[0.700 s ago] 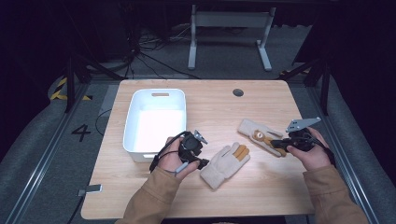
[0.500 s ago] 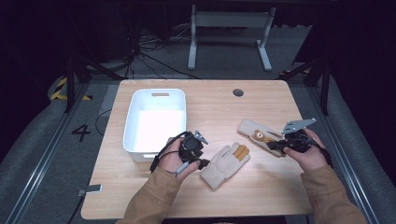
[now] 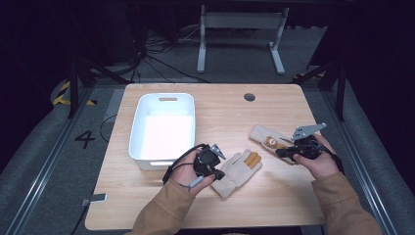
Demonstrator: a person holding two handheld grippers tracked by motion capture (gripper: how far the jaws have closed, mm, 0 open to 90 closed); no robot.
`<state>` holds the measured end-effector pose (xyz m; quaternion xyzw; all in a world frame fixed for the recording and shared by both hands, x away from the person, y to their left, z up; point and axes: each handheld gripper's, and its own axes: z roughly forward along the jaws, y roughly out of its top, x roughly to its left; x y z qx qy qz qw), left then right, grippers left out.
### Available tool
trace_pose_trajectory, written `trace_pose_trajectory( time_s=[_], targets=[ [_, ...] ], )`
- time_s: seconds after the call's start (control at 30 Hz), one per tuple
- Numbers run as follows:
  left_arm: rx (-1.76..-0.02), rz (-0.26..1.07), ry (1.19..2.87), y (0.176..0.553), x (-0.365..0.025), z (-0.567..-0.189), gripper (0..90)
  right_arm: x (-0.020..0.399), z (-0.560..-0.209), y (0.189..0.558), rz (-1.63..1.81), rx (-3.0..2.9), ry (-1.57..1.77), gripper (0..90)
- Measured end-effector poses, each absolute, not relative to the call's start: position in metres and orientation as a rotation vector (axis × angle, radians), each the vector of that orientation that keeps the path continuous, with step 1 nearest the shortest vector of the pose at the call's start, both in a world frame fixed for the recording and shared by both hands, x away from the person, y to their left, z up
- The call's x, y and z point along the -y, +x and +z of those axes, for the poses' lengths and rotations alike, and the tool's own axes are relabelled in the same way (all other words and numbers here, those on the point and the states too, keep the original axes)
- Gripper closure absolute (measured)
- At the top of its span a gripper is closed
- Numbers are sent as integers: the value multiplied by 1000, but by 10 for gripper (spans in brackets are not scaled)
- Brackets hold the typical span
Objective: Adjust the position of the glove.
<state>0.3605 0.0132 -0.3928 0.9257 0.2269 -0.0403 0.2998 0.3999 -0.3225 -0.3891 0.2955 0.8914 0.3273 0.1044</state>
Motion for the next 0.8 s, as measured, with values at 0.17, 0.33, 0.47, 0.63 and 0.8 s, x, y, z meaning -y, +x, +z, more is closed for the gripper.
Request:
trace_pose_trajectory(
  time_s=[0.17, 0.33, 0.47, 0.63, 0.8],
  targets=[
    [-564, -158, 2457, 359, -4, -400, 900, 323, -390, 400, 962, -2630, 874, 900],
    [-500, -208, 2496, 355, 4, -403, 900, 322, -390, 399, 955, -2633, 867, 899],
    [-483, -227, 2517, 353, 9, -407, 900, 322, -390, 399, 960, -2631, 867, 899],
    [-458, -247, 2534, 352, 15, -412, 900, 322, -391, 399, 958, -2634, 868, 899],
    [-428, -284, 2580, 350, 22, -420, 900, 321, -392, 400, 953, -2643, 867, 899]
  ],
)
